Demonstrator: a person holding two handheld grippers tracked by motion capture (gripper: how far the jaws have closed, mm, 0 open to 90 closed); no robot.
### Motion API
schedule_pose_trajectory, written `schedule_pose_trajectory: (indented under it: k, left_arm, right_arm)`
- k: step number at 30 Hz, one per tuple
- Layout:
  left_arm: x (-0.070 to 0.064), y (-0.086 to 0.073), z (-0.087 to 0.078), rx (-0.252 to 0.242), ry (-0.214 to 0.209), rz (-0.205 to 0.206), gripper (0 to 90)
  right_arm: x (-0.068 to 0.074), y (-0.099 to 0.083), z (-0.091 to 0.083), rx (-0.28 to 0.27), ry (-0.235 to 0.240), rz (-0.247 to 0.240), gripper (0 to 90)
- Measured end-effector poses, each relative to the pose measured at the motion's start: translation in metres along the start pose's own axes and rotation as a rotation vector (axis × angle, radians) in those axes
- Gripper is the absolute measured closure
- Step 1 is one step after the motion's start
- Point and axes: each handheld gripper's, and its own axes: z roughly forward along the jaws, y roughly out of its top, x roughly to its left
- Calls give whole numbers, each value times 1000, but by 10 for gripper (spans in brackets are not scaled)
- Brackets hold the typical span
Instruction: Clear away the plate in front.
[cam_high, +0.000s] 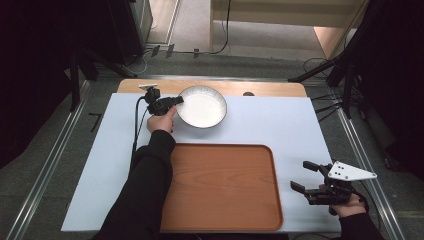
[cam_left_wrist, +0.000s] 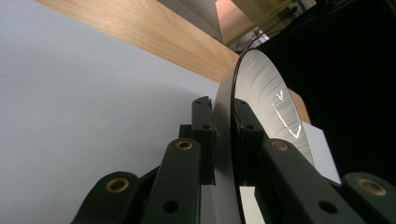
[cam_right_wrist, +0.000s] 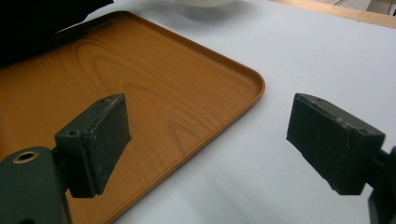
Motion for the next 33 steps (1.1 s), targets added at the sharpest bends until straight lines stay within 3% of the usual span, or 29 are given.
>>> schedule_pose_trajectory:
  k: [7,12,15,24,33]
  left_arm:
    - [-4,5,-12,50,-60,-47,830]
    - [-10,5,-22,78,-81,-6,829]
    - [-11,3,-28,92,-119,-10,820]
    - [-13,-9,-40,131,-168,16,826]
    - [-11,-24,-60,163,-184,33,824]
  right_arm:
    - [0,0,1,2,-3,-1,140]
    - [0,0,0,4,-4,0,140]
    - [0,0,1,-1,-3,-2,140]
    - [0,0,1,-3,-5,-8,141]
    - [1,0,1,0,-4,-7,141]
